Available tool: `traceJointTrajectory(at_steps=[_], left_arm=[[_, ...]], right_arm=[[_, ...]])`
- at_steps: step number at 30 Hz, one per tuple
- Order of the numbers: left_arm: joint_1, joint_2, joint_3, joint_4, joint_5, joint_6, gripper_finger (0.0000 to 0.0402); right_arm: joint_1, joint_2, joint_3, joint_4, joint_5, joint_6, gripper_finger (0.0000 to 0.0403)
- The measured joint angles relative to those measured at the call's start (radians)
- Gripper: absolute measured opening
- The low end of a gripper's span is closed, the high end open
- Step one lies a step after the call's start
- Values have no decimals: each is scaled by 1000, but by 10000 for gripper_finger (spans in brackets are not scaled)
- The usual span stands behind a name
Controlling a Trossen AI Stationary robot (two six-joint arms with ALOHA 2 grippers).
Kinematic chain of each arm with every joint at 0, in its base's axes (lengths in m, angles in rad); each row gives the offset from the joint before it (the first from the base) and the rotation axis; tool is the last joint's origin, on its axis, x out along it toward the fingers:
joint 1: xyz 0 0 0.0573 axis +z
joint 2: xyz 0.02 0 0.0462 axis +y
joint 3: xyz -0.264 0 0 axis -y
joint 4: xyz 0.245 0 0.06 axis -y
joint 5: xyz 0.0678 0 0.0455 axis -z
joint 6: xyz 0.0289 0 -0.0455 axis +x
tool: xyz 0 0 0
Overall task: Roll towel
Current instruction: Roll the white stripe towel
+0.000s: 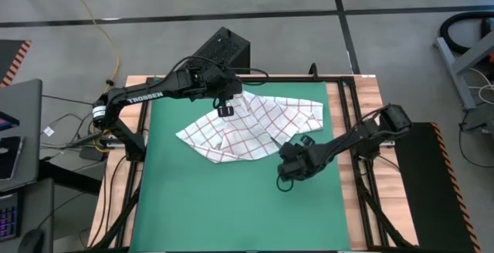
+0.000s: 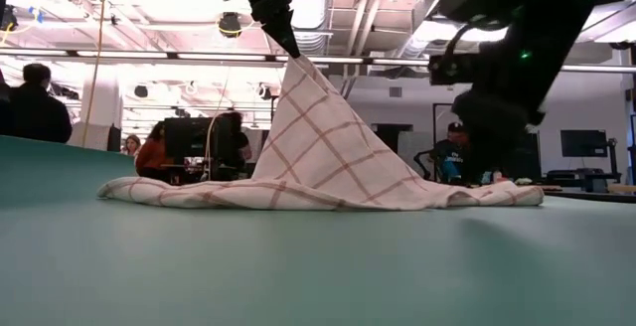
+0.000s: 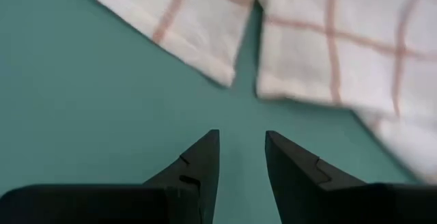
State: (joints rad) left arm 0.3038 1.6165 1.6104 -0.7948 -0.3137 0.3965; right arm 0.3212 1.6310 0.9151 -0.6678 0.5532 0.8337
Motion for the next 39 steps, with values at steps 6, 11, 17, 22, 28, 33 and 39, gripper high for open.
traceJointTrajectory(at_steps=[6,11,17,22,28,33,39], left_arm=[[0,0,0,0,3,0,0],[0,0,0,0,3,-3,0],[0,0,0,1,4,-9,0],[0,0,0,1,4,-13,0],[0,0,0,2,22,-20,0],[0,0,0,2,22,-25,0],[0,0,0,2,22,-24,0]], right_arm=[[-77,10,-11,110,-26,-185,139],[-130,10,-11,130,-37,-305,139],[-175,10,-84,190,-133,-341,139],[-189,8,-112,245,-152,-358,139],[-213,8,-110,253,-159,-398,138],[-219,10,-107,276,-160,-425,125],[-212,12,-74,294,-165,-470,119]])
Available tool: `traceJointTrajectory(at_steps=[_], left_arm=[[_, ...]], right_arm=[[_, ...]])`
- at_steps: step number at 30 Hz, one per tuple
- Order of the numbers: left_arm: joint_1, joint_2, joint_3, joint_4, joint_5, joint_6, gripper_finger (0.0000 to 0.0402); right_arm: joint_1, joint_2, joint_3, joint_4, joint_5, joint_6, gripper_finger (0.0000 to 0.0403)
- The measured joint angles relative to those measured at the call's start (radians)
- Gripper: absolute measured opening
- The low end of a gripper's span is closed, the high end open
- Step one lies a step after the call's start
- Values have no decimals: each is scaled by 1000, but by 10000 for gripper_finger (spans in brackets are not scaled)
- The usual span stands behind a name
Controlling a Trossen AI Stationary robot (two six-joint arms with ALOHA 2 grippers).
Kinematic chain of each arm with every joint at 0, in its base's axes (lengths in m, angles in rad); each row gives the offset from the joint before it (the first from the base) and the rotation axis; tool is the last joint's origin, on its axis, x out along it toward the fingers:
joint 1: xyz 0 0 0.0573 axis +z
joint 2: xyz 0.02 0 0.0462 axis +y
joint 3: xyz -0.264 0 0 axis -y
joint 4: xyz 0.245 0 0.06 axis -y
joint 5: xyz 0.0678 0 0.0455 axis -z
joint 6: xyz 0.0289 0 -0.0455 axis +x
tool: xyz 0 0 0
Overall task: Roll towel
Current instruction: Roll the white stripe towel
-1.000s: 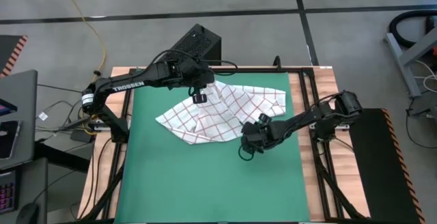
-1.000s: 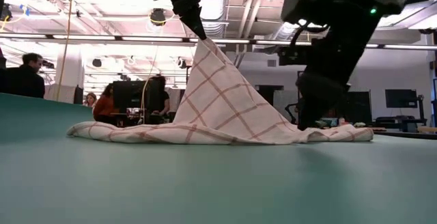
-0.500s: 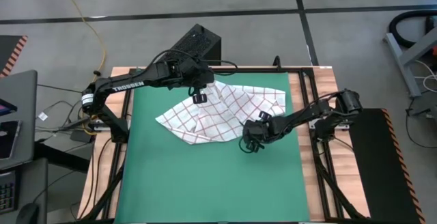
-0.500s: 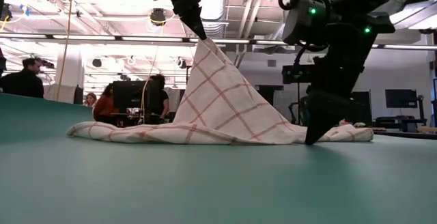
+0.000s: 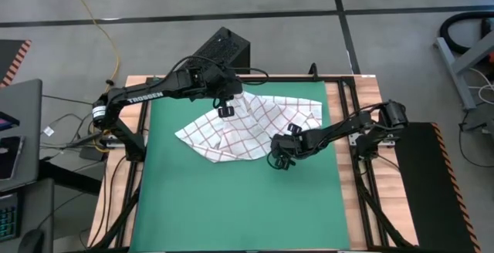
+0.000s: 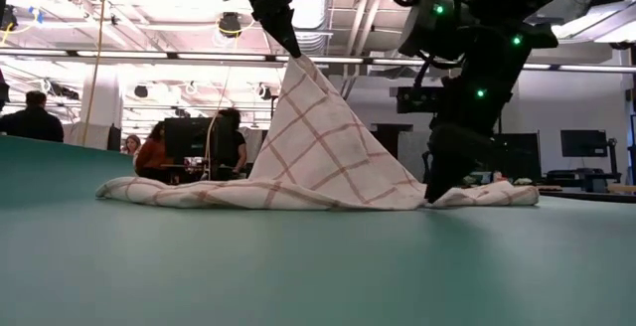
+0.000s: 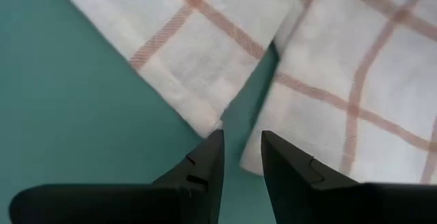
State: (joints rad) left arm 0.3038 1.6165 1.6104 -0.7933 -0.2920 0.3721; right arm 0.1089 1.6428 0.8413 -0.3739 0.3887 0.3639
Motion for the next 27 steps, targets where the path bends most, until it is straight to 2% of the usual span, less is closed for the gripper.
traceJointTrajectory(at_steps=[8,15,19,22,27], left_arm=[[0,0,0,0,0,0,0],[0,0,0,3,0,0,0],[0,0,0,10,6,-1,0],[0,0,0,22,8,-1,0],[0,0,0,28,9,-3,0]], right_arm=[[0,-5,0,-12,-90,31,118],[0,-100,1,-8,-82,175,118],[-6,-95,1,-62,-57,251,120],[-14,-67,1,-75,-73,234,140],[-17,-59,1,-71,-46,230,211]])
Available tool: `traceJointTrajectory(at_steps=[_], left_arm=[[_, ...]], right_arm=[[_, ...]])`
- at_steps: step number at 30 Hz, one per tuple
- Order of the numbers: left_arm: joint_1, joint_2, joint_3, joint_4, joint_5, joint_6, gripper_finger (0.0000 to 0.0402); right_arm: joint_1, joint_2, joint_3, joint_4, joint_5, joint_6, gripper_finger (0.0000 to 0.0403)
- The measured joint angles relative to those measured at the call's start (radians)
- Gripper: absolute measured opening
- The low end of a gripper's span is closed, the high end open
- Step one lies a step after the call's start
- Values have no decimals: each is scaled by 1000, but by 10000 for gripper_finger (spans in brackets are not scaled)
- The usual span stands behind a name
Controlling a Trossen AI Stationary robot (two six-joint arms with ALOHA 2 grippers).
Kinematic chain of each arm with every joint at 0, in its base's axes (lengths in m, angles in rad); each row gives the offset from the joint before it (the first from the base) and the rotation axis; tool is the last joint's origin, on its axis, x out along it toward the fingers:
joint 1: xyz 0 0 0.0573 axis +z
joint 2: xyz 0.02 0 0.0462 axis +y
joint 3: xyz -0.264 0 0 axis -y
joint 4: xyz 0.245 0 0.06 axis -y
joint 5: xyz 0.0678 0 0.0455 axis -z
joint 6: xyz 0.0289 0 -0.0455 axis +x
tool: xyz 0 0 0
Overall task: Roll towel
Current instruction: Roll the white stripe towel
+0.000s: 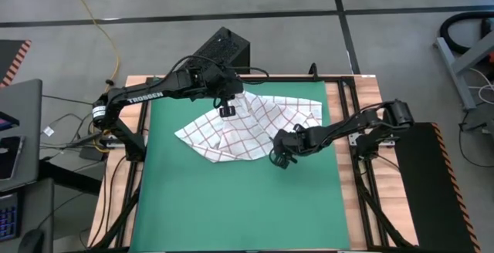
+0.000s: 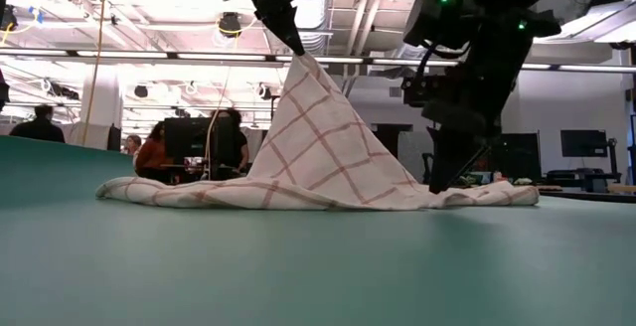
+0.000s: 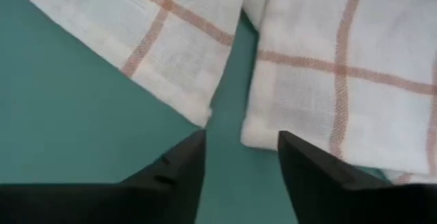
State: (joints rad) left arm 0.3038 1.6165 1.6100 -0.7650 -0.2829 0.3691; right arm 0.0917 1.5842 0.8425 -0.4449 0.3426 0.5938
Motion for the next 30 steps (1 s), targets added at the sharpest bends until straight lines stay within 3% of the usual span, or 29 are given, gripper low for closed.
traceJointTrajectory(at_steps=[4,12,30], left_arm=[[0,0,0,0,0,0,0],[0,0,0,0,1,-11,0],[0,0,0,5,14,-11,0]], right_arm=[[-20,1,0,0,8,-27,241],[-65,8,0,1,2,-97,220],[-82,73,-13,52,-22,-127,218]])
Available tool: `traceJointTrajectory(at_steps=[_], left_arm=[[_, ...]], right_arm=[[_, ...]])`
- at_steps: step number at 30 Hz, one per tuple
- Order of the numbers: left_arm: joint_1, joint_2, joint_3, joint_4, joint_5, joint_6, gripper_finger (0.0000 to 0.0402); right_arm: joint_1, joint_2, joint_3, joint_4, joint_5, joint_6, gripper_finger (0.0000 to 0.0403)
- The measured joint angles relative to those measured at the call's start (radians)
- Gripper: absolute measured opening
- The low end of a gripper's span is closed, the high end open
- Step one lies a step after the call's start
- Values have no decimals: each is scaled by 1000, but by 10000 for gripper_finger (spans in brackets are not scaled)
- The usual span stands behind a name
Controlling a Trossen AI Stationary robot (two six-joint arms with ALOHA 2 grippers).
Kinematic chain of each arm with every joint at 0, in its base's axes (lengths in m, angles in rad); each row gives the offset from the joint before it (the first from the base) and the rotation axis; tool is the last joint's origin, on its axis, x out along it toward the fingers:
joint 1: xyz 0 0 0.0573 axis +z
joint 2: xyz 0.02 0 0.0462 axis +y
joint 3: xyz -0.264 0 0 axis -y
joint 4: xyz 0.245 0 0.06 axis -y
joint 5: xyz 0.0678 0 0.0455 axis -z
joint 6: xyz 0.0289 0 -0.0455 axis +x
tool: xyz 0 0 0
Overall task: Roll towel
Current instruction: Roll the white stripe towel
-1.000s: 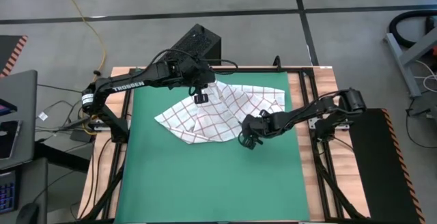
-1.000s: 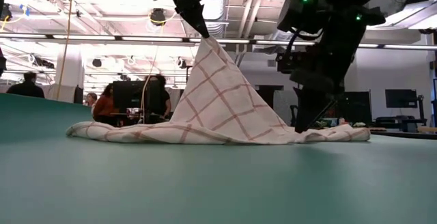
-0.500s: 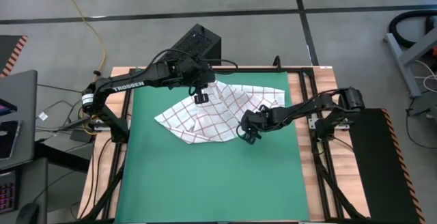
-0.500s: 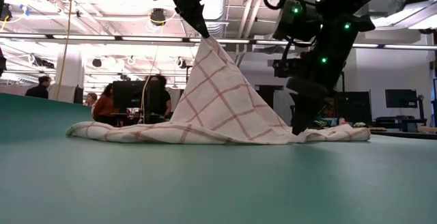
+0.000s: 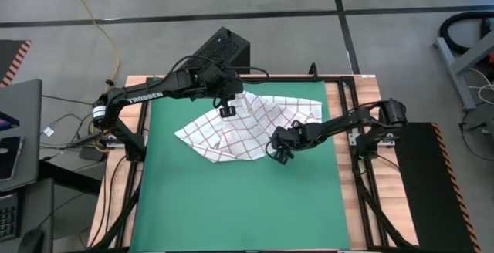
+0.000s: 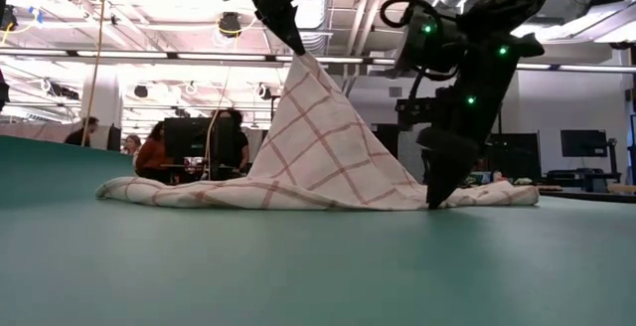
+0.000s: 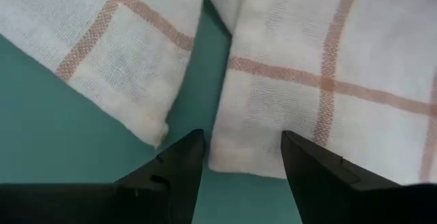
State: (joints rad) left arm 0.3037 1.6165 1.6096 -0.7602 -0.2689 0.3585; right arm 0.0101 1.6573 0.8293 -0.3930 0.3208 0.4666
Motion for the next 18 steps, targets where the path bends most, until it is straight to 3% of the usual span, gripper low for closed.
traceJointTrajectory(at_steps=[4,10,18], left_arm=[[0,0,0,1,2,-1,0],[0,0,0,2,3,-1,0],[0,0,0,4,27,-2,0]], right_arm=[[3,33,15,-6,-16,24,180],[11,43,68,-90,-24,53,30],[5,44,130,-148,-15,56,14]])
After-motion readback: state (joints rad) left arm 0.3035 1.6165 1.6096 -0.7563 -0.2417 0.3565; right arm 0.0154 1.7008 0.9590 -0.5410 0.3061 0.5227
